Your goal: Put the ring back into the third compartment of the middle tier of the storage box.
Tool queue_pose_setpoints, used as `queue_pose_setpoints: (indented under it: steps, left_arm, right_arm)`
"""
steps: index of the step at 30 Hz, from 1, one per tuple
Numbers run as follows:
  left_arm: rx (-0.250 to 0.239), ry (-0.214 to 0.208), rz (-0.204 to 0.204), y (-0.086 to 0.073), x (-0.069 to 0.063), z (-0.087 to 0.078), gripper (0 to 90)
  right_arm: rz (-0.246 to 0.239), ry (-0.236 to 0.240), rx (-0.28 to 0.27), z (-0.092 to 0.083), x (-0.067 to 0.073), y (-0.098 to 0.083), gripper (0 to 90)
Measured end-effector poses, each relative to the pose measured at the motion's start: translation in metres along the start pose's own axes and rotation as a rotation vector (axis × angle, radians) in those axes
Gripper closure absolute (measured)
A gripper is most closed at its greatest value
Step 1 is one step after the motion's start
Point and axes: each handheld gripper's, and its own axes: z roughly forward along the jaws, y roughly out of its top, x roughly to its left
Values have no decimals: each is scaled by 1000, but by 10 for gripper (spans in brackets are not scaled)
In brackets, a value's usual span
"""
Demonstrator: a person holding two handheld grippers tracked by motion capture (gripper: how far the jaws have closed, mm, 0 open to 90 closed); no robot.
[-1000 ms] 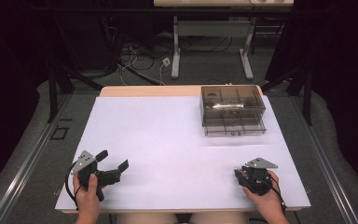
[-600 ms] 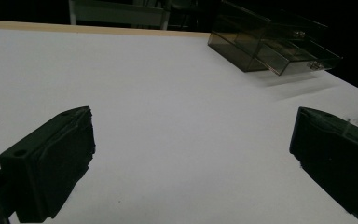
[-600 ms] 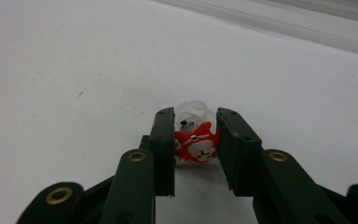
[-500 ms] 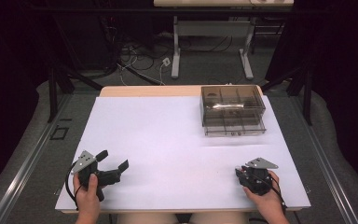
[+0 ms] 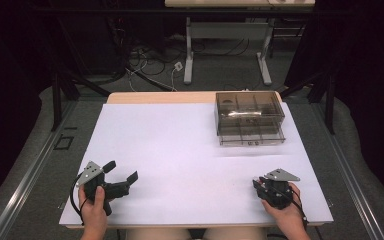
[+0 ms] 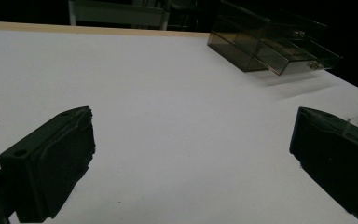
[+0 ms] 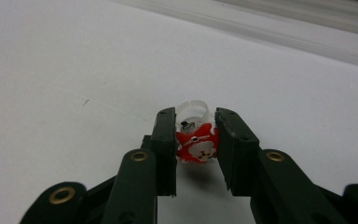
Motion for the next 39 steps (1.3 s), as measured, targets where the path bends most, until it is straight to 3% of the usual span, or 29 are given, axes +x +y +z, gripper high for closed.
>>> queue_pose_setpoints:
  steps: [16, 39]
  left_arm:
    - [-1, 2, 2, 0, 0, 0, 3]
    - [-5, 2, 0, 0, 0, -1, 3]
  right_arm:
    - [9, -5, -46, -7, -2, 3, 697]
    - [126, -33, -124, -25, -21, 6, 697]
